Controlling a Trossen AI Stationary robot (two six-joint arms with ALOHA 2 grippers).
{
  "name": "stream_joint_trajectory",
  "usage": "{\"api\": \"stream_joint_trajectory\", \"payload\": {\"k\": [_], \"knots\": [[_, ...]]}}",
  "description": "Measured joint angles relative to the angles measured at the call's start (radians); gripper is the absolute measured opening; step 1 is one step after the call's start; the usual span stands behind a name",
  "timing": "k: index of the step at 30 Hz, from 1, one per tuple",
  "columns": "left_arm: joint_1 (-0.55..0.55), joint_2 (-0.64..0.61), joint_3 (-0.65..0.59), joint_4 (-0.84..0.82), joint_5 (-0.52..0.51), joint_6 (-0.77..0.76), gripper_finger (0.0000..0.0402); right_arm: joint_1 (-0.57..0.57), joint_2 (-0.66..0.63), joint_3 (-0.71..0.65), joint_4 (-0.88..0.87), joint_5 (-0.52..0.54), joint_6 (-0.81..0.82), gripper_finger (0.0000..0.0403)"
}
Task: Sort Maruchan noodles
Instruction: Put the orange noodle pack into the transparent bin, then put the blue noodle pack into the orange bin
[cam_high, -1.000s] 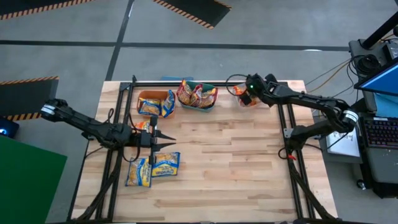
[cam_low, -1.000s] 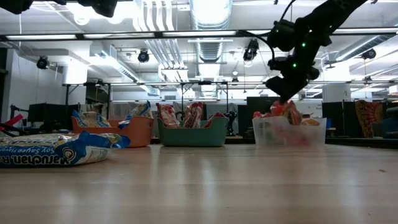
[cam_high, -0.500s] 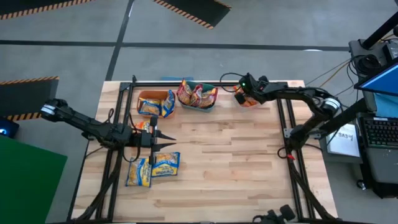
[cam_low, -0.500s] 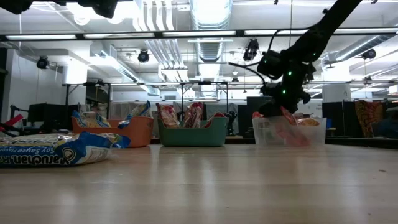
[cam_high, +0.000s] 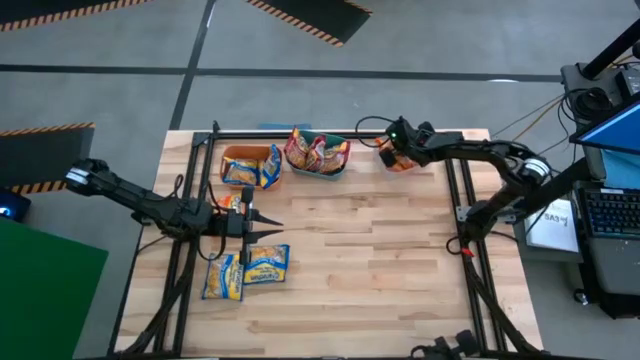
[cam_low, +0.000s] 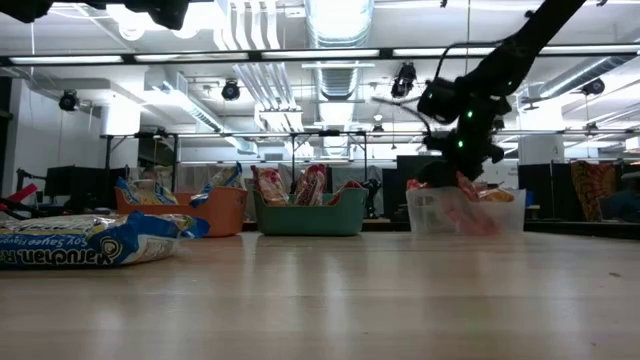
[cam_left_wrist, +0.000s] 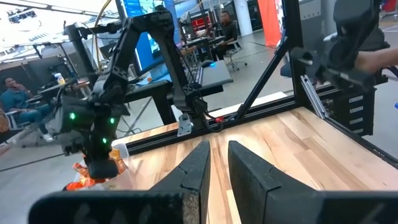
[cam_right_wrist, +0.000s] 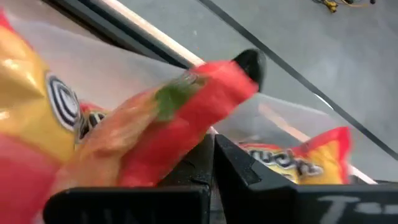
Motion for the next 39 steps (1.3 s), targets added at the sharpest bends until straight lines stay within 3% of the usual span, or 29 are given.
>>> {"api": "stream_joint_trajectory", "payload": {"k": [10,14,19,24,27,32,35,39], "knots": [[0.000,0.000,0.000,0.000,0.000,-0.010,0.0040,0.007,-0.234,0.001,-0.077,-0.001,0.054,0.0009],[0.000,0.000,0.000,-0.002,0.000,-0.039,0.0040,0.046,-0.331,0.002,-0.136,-0.108,0.133,0.0009],[0.000,0.003,0.000,-0.037,0.000,-0.112,0.0040,0.154,-0.423,-0.019,-0.138,-0.312,0.234,0.0009],[0.000,0.031,0.000,-0.052,0.000,-0.175,0.0040,0.343,-0.473,-0.074,-0.119,-0.311,0.256,0.0009],[0.000,0.065,0.000,-0.067,0.000,-0.229,0.0040,0.466,-0.484,-0.140,-0.038,-0.311,0.251,0.0009],[0.000,0.146,0.000,-0.079,0.001,-0.402,0.0040,0.646,-0.487,-0.304,0.299,-0.311,0.203,0.0009],[0.000,0.191,0.008,-0.108,0.007,-0.513,0.0041,0.707,-0.487,-0.385,0.488,-0.311,0.136,0.0009],[0.000,0.241,0.068,-0.245,0.086,-0.622,0.0053,0.730,-0.513,-0.417,0.523,-0.310,0.073,0.0009]]}}
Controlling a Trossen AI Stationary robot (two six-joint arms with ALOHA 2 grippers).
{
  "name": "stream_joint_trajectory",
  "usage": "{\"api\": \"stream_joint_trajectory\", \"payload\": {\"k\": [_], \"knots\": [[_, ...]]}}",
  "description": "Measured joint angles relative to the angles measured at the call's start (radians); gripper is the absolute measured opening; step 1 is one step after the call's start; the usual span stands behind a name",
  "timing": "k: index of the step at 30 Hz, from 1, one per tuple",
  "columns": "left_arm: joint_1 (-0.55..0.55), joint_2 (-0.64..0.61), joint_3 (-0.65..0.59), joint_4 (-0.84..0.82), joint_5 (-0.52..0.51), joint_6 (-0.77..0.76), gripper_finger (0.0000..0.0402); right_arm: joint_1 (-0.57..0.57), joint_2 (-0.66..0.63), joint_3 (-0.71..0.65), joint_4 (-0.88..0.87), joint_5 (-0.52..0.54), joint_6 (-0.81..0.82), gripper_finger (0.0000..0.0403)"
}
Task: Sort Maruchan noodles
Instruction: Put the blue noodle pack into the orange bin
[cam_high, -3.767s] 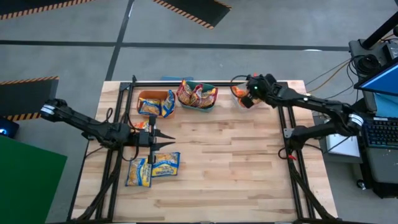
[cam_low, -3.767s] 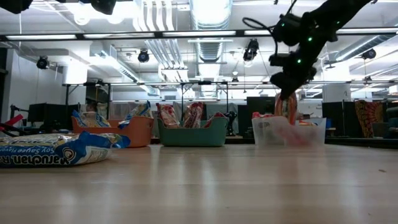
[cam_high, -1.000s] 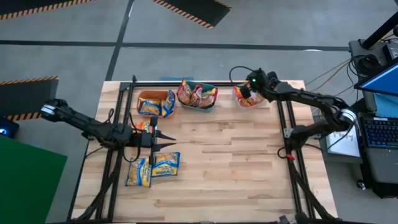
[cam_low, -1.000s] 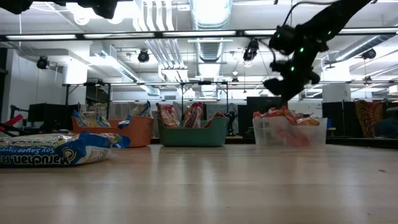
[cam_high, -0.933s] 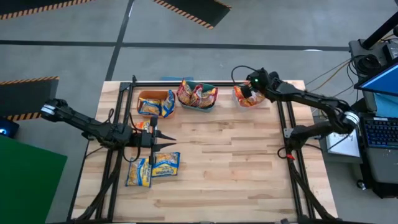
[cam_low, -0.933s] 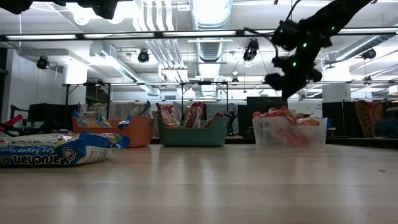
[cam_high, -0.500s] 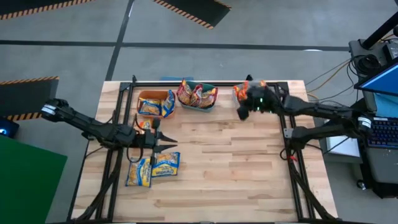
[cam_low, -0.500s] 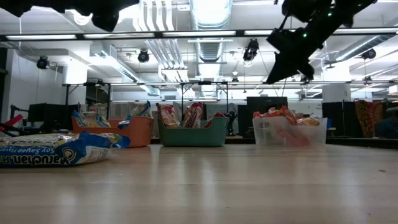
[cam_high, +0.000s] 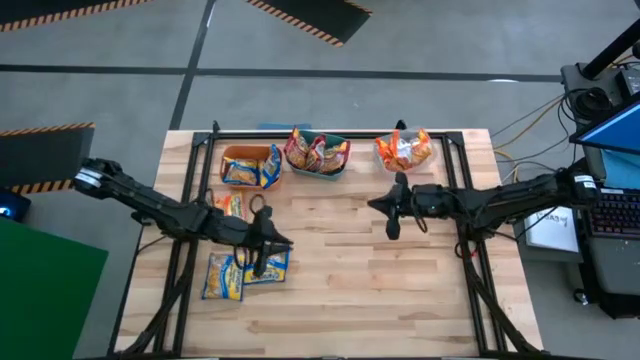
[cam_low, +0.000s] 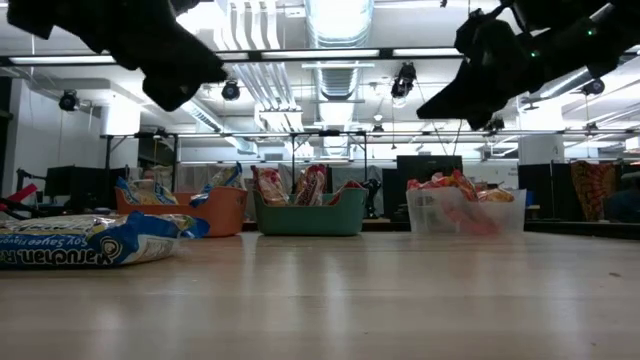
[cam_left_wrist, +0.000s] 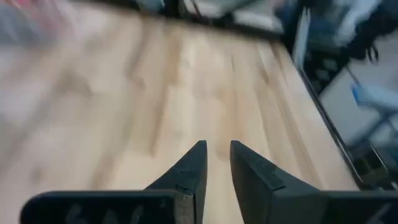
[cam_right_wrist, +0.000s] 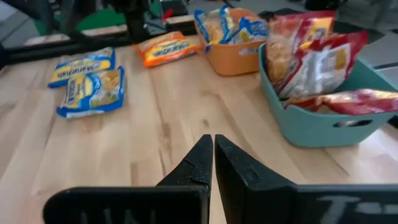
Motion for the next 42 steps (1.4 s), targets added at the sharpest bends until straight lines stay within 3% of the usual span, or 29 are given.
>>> {"api": "stream_joint_trajectory", "payload": {"k": [6,10,14,19,29,37,42], "knots": [[-0.001,0.102,0.180,-0.380,0.143,-0.063,0.0111,-0.010,-0.063,0.009,-0.012,0.002,-0.098,0.0009],[-0.002,0.209,0.301,-0.677,0.144,-0.067,0.0175,-0.010,-0.100,0.017,-0.012,0.002,-0.156,0.0009],[-0.002,0.319,0.356,-0.838,0.126,0.001,0.0232,-0.010,-0.119,0.016,-0.024,0.000,-0.160,0.0009],[0.020,0.408,0.357,-0.836,0.126,0.102,0.0263,-0.010,-0.127,0.016,-0.048,0.000,-0.183,0.0009],[0.081,0.430,0.346,-0.769,0.126,0.170,0.0245,-0.010,-0.131,0.016,-0.044,0.000,-0.184,0.0009],[0.137,0.430,0.233,-0.590,0.234,0.177,0.0231,-0.010,-0.131,0.015,-0.126,-0.062,-0.047,0.0009],[0.147,0.429,0.192,-0.531,0.241,0.174,0.0231,-0.008,-0.131,-0.008,-0.125,-0.134,0.072,0.0009]]}}
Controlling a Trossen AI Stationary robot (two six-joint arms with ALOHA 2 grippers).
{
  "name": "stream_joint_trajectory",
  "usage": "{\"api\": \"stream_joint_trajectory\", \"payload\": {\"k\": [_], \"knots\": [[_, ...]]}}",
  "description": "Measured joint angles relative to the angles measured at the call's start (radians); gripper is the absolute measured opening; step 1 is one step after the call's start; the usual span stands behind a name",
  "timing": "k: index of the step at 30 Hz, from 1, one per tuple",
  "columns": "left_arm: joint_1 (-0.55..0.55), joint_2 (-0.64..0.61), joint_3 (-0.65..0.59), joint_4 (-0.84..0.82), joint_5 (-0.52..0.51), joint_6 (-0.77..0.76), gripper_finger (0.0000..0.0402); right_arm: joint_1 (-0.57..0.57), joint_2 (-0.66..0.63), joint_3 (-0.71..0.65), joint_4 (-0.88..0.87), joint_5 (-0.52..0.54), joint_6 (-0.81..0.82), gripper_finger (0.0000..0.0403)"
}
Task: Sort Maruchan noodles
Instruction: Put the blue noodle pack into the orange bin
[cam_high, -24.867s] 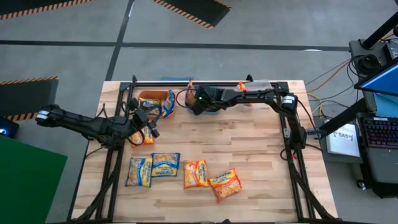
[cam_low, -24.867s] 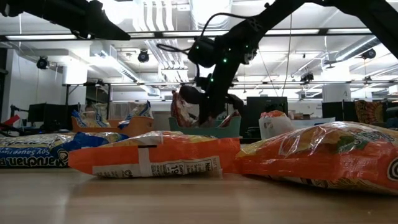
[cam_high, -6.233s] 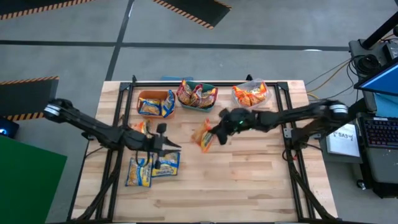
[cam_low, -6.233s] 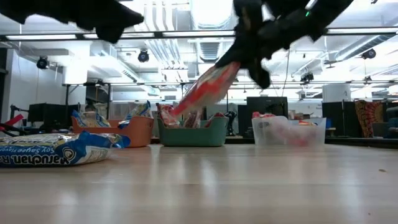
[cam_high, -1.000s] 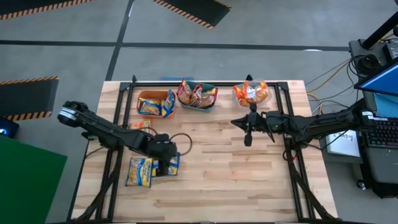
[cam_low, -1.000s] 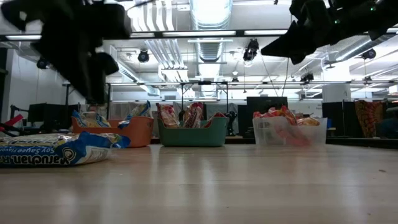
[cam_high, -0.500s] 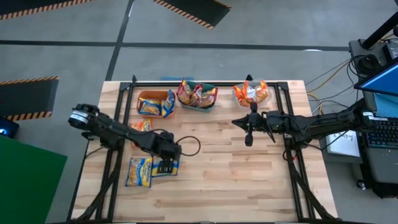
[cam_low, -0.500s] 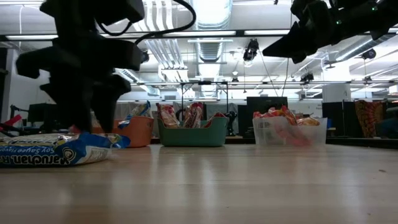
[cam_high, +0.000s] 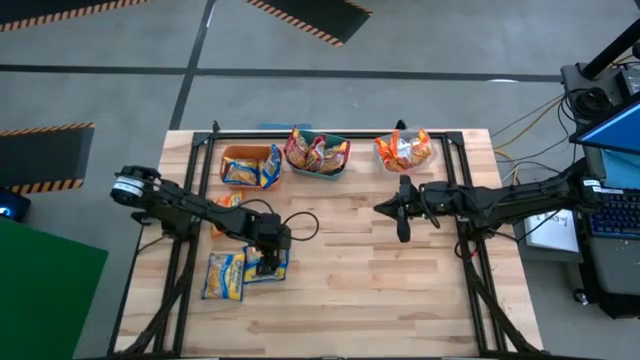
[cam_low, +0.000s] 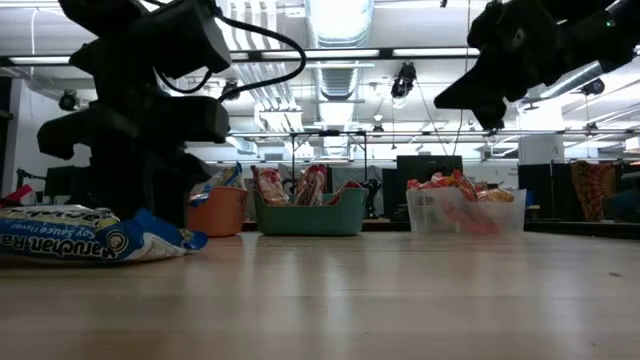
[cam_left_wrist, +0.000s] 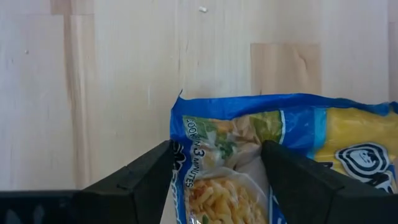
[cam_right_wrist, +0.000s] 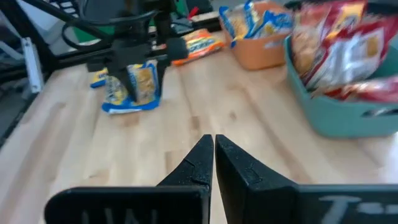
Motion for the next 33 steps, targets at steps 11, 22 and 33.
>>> {"api": "stream_joint_trajectory", "payload": {"k": [11,22,33], "knots": [[0.002,-0.001,0.004,-0.002,-0.002,0.018,0.0159,0.017,0.000,-0.111,0.079,-0.001,0.122,0.0009],[0.012,-0.009,0.005,-0.002,-0.003,0.009,0.0015,0.017,0.000,-0.148,0.165,0.002,0.135,0.0009],[0.012,-0.089,0.109,-0.022,-0.011,0.070,0.0006,0.017,0.000,-0.146,0.166,0.002,0.128,0.0009]]}}
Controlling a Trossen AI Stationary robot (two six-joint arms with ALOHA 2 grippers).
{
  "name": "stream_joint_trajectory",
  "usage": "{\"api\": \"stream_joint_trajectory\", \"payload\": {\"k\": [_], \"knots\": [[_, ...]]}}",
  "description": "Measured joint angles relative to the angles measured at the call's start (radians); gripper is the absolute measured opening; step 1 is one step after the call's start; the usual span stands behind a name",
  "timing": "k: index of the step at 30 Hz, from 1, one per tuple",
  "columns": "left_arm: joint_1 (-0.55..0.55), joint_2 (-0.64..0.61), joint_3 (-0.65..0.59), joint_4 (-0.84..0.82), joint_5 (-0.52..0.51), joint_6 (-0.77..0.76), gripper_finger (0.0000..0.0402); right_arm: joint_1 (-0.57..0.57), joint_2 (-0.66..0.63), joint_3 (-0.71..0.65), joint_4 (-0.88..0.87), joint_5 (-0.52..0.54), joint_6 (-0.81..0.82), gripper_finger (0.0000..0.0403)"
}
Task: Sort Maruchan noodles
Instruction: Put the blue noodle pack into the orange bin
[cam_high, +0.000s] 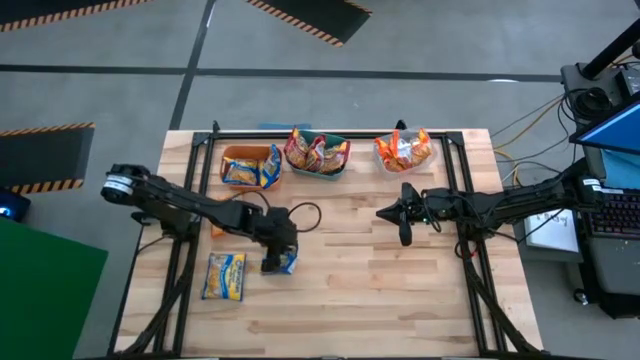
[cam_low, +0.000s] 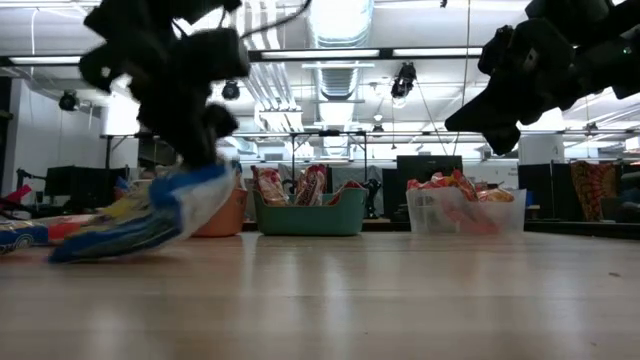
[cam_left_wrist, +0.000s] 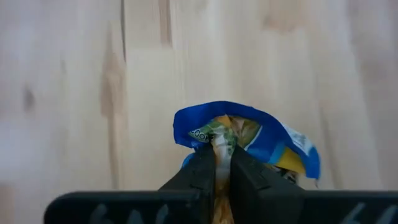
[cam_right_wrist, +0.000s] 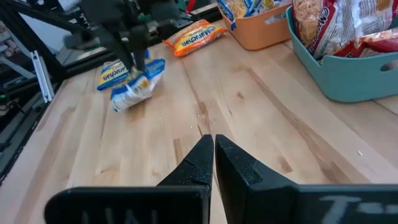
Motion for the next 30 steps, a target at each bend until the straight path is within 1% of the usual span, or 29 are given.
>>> {"api": "stream_joint_trajectory", "payload": {"k": [6,10,12,13,15,16,18,20,22,24,25,28,30], "knots": [[0.019,-0.100,0.045,-0.005,-0.012,0.041,0.0004,0.000,0.000,0.000,0.000,0.000,-0.001,0.0009],[0.029,-0.186,0.063,-0.003,-0.086,0.077,0.0003,0.000,0.000,0.000,0.000,0.000,-0.001,0.0009],[0.036,-0.230,0.069,0.003,-0.144,0.092,0.0003,0.000,0.000,0.000,0.000,0.000,-0.001,0.0009],[0.039,-0.253,0.072,0.004,-0.187,0.095,0.0003,0.000,0.000,0.000,0.000,0.000,-0.001,0.0009],[0.049,-0.295,0.074,0.007,-0.327,0.094,0.0003,0.000,0.000,0.000,0.000,0.000,-0.001,0.0009],[0.055,-0.312,0.074,0.007,-0.417,0.089,0.0003,0.000,0.000,0.000,0.000,0.000,-0.001,0.0009],[0.071,-0.340,0.071,-0.004,-0.627,0.062,0.0003,0.000,0.000,0.000,0.002,0.001,-0.006,0.0009],[0.091,-0.358,0.071,-0.056,-0.828,0.035,0.0003,0.000,0.000,0.000,0.005,0.001,-0.016,0.0009],[0.115,-0.370,0.069,-0.111,-0.961,0.024,0.0002,0.000,0.000,0.000,0.007,0.002,-0.022,0.0009],[0.151,-0.376,0.069,-0.137,-1.047,0.003,0.0002,0.000,0.000,0.000,0.007,0.002,-0.025,0.0009],[0.172,-0.378,0.069,-0.143,-1.072,-0.001,0.0002,0.000,0.000,0.001,0.008,0.002,-0.027,0.0009],[0.259,-0.369,0.069,-0.148,-1.078,-0.011,0.0002,0.000,0.000,0.002,0.008,0.003,-0.040,0.0009],[0.321,-0.355,0.069,-0.151,-1.054,-0.018,0.0002,0.000,0.000,0.002,0.008,0.005,-0.042,0.0009]]}}
